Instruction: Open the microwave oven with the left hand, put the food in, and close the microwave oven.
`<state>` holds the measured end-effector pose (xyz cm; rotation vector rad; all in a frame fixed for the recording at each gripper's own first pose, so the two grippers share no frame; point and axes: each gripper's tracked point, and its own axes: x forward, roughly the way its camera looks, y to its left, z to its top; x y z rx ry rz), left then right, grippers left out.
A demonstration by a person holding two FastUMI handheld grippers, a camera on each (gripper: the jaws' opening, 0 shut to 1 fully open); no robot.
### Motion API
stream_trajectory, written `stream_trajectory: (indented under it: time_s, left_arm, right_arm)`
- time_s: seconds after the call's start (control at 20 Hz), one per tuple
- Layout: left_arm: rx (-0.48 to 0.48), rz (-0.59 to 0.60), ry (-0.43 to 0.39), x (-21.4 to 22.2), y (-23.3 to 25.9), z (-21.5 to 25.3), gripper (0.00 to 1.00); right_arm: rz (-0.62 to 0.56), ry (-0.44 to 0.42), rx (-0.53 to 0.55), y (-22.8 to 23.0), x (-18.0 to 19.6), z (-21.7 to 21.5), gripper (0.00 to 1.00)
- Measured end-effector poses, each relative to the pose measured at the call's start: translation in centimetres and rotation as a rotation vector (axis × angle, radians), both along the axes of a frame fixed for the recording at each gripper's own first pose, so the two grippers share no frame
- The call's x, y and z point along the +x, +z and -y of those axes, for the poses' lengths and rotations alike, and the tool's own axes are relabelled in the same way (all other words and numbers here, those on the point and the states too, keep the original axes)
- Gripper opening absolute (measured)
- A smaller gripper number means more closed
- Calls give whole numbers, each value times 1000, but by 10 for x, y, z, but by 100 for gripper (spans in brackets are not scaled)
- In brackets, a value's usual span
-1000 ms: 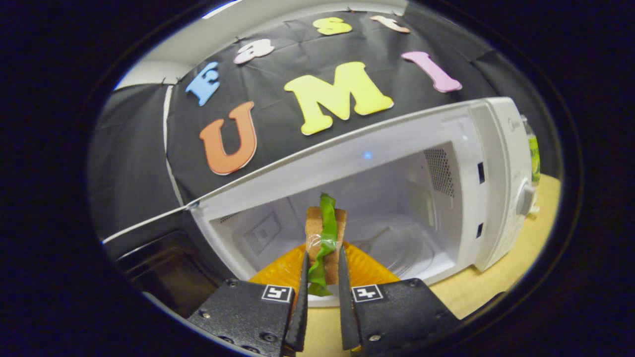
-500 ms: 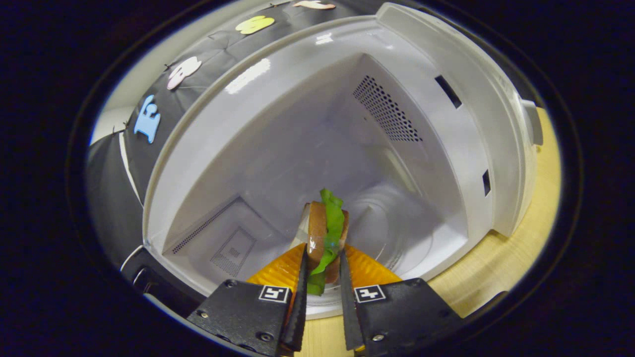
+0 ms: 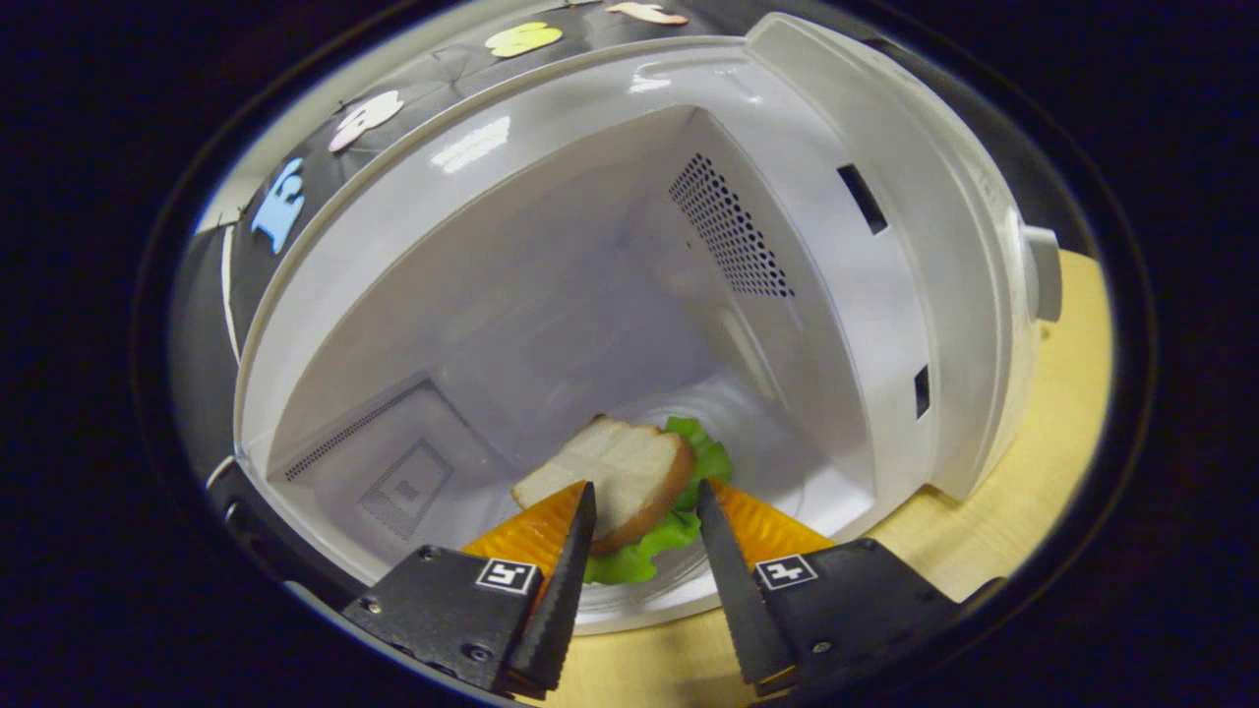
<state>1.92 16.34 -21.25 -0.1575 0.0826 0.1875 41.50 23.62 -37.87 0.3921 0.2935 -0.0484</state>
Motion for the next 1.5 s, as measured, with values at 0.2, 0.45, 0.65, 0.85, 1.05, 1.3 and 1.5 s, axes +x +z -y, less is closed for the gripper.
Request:
stream_trajectory:
  time_s: [0.2,0.45,0.65,0.85,1.05,1.3,1.5]
  left_arm:
    - [-8,-37,38,0,-21,-18,95]
    - [-39,-55,-21,8,-40,-21,95]
    - [0,-47,-57,24,-43,-28,78]
    - [19,-36,-65,37,-43,-37,50]
    - [39,-49,-48,49,-49,-44,20]
    - [14,-50,-125,54,-66,-25,1]
    - [40,-77,-164,49,-78,-3,0]
  right_arm:
    - [6,-4,-195,10,-8,6,77]
    - [56,110,-424,33,-30,-10,90]
    - [131,203,-415,79,-73,-18,92]
    - [250,265,-435,132,-137,-9,91]
    - [308,289,-419,175,-211,15,92]
    - [348,293,-443,220,-291,61,91]
    - [333,261,-429,240,-338,105,92]
